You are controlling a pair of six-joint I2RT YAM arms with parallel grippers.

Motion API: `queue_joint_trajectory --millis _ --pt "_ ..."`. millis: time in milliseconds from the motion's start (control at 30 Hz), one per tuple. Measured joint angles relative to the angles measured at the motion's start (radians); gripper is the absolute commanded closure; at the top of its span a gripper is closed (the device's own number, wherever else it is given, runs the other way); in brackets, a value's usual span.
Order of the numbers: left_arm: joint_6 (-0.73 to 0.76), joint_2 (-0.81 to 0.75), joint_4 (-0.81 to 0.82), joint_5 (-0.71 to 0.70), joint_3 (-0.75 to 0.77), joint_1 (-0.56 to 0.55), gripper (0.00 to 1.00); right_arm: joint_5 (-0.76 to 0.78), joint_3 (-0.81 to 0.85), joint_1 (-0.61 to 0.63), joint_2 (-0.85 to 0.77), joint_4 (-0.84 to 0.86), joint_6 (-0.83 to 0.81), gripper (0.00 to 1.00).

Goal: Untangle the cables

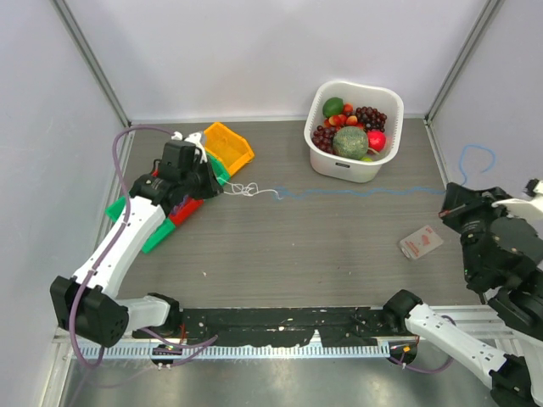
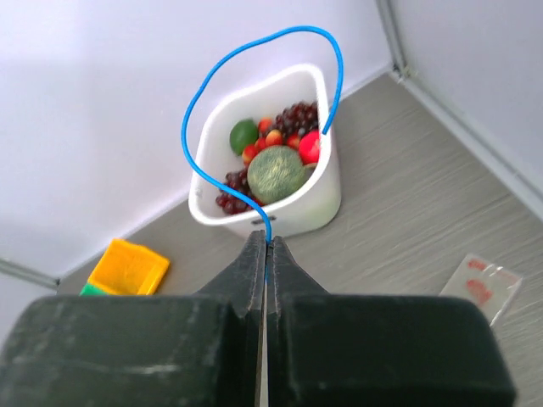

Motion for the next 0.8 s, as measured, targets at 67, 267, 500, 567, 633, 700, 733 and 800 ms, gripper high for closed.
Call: queue_joint_trajectory --millis 67,267,500,567,633,700,733,800 --pt "0.022 0.025 -0.024 0.01 0.0 0.0 1.0 0.036 0.04 0.0 0.002 0.004 -0.036 0.99" --pt "0.07 0.049 -0.057 0.012 -0.057 0.0 1.0 0.114 0.168 0.003 0.021 0.032 -0.156 0.99" --pt "0.066 0.048 -0.045 0.074 -0.175 -0.032 1.0 0.075 0.266 0.011 0.064 0.116 -0.237 0.99" --pt "0.062 0.055 -0.035 0.082 -0.187 -0.047 0.96 0.071 0.277 0.011 0.087 0.138 -0.262 0.99" --pt "0.058 0.066 -0.026 0.106 -0.191 -0.058 0.79 0.06 0.306 0.015 0.114 0.146 -0.298 0.99" --pt "0.054 0.076 -0.016 0.132 -0.192 -0.069 0.55 0.039 0.344 0.018 0.14 0.154 -0.322 0.99" --pt "0.051 0.077 -0.012 0.14 -0.192 -0.084 0.44 0.02 0.361 0.02 0.15 0.161 -0.332 0.99" --pt "0.049 0.073 -0.007 0.15 -0.188 -0.118 0.0 -0.021 0.37 0.022 0.159 0.169 -0.332 0.99"
